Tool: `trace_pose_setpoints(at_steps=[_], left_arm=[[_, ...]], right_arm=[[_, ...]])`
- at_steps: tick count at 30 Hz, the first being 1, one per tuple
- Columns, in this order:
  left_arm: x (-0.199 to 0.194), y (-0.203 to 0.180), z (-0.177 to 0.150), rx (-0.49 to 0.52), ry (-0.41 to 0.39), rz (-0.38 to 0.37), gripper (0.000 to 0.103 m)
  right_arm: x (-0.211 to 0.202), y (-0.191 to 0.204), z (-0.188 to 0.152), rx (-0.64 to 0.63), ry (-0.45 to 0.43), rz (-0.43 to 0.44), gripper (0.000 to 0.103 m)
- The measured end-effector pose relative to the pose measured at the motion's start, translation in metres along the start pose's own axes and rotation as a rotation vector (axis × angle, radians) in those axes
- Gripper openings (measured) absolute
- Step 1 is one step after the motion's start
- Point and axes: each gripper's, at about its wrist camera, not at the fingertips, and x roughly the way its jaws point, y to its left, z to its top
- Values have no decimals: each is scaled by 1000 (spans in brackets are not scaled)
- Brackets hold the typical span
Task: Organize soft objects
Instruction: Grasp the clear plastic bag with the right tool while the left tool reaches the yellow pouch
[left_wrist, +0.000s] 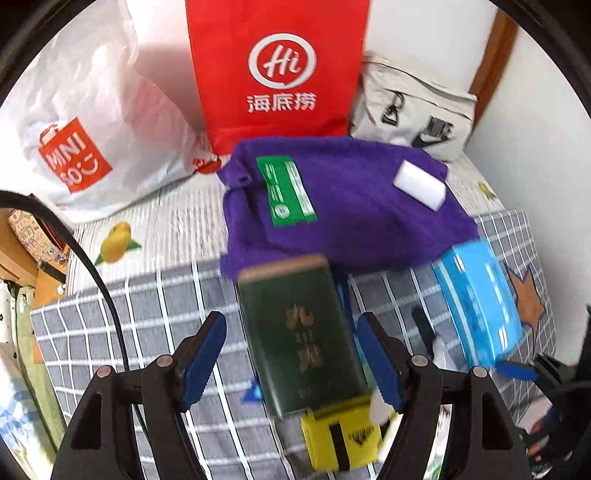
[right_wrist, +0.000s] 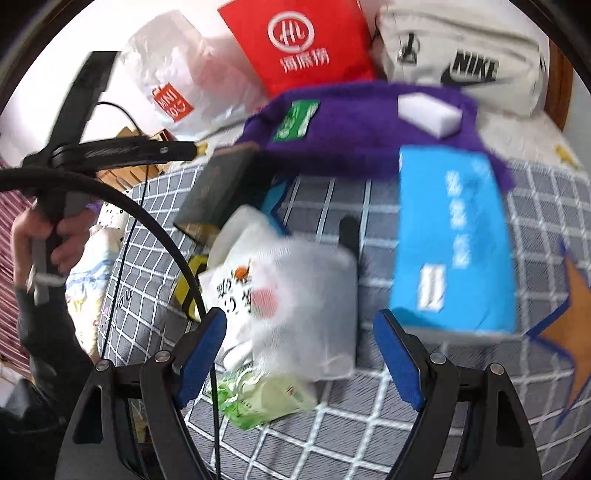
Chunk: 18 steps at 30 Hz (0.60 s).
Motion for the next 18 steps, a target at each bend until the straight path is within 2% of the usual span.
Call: trace_pose_setpoints(at_steps=[3,7,8,10,12,15,18], left_arm=[[-3,-4,-20,7,4,-17,72],[-1,-7,-44,11,21,-37,72],[0,-7,-49,12,24,-39,72],[0,-5,-60,8,28,-39,72],[0,-5,-69,11,31,-33,72],[-2,-3,-79,5,27,-31,72],[-2,-1,-87,-10,23,-48,72]], right_arm=[[14,4,-4,15,31,14,82],[30,8,-3,7,33,-32,81],[33,7,-3,13,31,-34,77],[34,4,-2,32,25,-11,58],[31,3,-3,42,22,34,29],[26,3,-5,34,2,26,14],[15,5,-10,10,-44,2,9]])
